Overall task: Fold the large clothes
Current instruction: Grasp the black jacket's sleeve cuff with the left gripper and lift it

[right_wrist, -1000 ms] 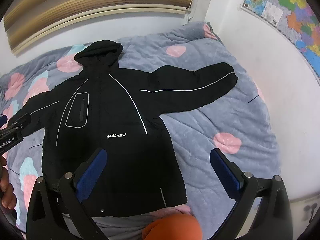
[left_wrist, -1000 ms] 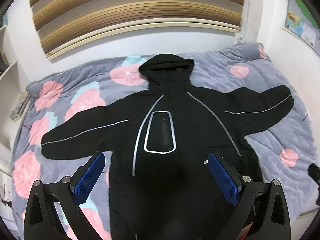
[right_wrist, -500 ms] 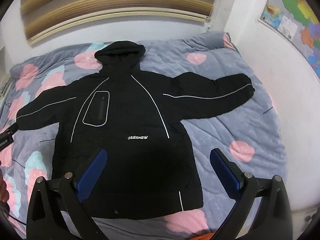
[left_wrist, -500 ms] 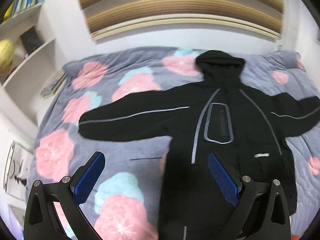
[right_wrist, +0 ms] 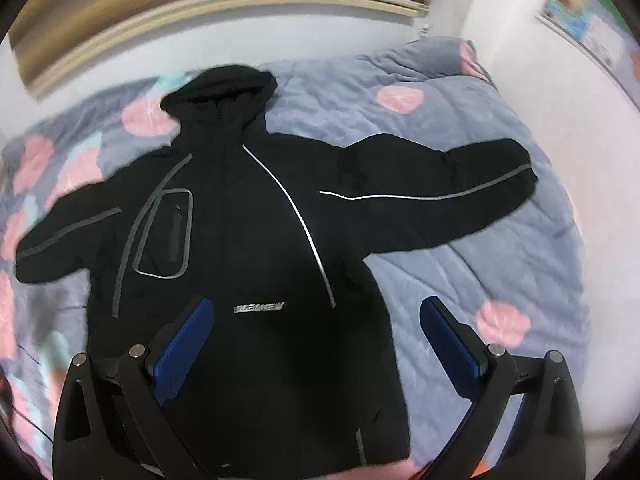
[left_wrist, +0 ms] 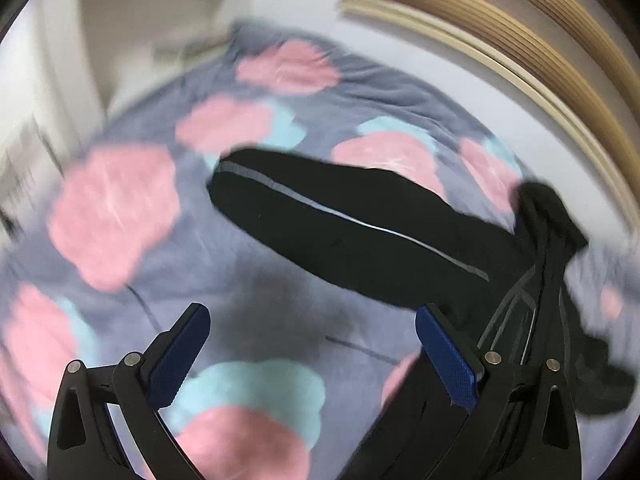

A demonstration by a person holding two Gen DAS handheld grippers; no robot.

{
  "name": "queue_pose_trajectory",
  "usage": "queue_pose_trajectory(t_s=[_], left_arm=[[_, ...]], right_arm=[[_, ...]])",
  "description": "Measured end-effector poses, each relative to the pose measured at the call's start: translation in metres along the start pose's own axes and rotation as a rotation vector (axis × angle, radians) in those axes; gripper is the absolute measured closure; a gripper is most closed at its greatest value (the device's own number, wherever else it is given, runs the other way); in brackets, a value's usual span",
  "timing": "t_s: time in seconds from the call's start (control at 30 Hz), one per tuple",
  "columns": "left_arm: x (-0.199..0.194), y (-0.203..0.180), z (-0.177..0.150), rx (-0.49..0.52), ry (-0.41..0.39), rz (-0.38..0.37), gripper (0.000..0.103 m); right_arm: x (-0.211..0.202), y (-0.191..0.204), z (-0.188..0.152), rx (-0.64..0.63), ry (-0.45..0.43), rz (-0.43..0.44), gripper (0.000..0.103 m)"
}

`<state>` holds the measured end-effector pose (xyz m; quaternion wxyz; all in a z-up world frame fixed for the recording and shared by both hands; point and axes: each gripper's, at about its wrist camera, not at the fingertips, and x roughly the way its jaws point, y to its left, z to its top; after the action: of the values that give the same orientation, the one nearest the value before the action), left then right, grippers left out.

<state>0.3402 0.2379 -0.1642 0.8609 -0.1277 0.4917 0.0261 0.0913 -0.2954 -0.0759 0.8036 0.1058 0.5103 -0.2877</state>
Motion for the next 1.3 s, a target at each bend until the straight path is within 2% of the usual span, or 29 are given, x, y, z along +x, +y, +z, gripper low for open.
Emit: queue_pose_trajectory(t_s=[0.07, 0.17, 0.33, 0.47, 0.57, 0.7, 0.73, 0.77, 0.8, 0.83, 0.87, 0.9, 0.93, 1.03, 1.1, 1.17, 1.2, 1.3], left_arm=[[0.034, 0.022, 0.011, -0.079, 0.022, -0.013, 0.001], [0.080, 0.047, 0.025, -0.205, 0.028, -0.073, 0.001], [0.135, 0.089, 0.057, -0.393, 0.012, -0.024, 0.001], [0.171, 0.110, 0.068, -0.484, 0.024, 0.045, 0.001], [0.201, 0.122, 0.074, -0.501, 0.071, -0.003, 0.001], [0.220, 0.112, 0.083, -0.438, 0.060, -0.018, 0.001], [0.222, 0.107, 0.087, -0.421, 0.056, -0.028, 0.008], [0.224, 0.102, 0.091, -0.396, 0.053, -0.032, 0.015], [0.225, 0.096, 0.095, -0.365, 0.051, -0.049, 0.039], [0.224, 0.090, 0.099, -0.336, 0.056, -0.047, 0.052], [0.224, 0.092, 0.102, -0.313, 0.049, -0.038, 0.060], [0.217, 0.082, 0.106, -0.262, 0.034, -0.025, 0.072], [0.210, 0.077, 0.108, -0.235, 0.020, -0.023, 0.077], [0.177, 0.061, 0.107, -0.166, -0.045, -0.040, 0.082], [0.147, 0.045, 0.105, -0.118, -0.095, -0.106, 0.088], [0.118, 0.025, 0.103, -0.045, -0.148, -0.121, 0.088], [0.095, 0.007, 0.098, 0.013, -0.192, -0.135, 0.088], [0.061, -0.038, 0.085, 0.130, -0.227, -0.214, 0.088]], right_arm=[[0.019, 0.003, -0.001, -0.027, 0.019, -0.023, 0.000], [0.047, 0.003, -0.011, -0.049, 0.069, -0.018, 0.000], [0.083, 0.000, -0.034, -0.067, 0.157, -0.041, 0.000], [0.100, -0.003, -0.041, -0.036, 0.196, -0.041, 0.000], [0.105, 0.003, -0.041, -0.031, 0.204, -0.041, 0.000], [0.107, 0.021, -0.044, -0.084, 0.221, -0.055, 0.000], [0.108, 0.026, -0.045, -0.098, 0.223, -0.062, 0.000], [0.108, 0.030, -0.046, -0.115, 0.223, -0.069, 0.000], [0.108, 0.034, -0.047, -0.122, 0.223, -0.072, 0.000], [0.107, 0.037, -0.048, -0.125, 0.223, -0.071, 0.000], [0.107, 0.039, -0.049, -0.124, 0.225, -0.066, 0.000], [0.107, 0.041, -0.049, -0.122, 0.226, -0.060, 0.000], [0.106, 0.043, -0.049, -0.118, 0.227, -0.050, 0.000], [0.101, 0.048, -0.047, -0.123, 0.216, -0.044, 0.000], [0.097, 0.051, -0.046, -0.124, 0.206, -0.043, 0.000], [0.092, 0.050, -0.045, -0.119, 0.197, -0.035, 0.000], [0.090, 0.049, -0.045, -0.115, 0.193, -0.032, 0.000], [0.085, 0.044, -0.044, -0.101, 0.181, -0.024, 0.000]])
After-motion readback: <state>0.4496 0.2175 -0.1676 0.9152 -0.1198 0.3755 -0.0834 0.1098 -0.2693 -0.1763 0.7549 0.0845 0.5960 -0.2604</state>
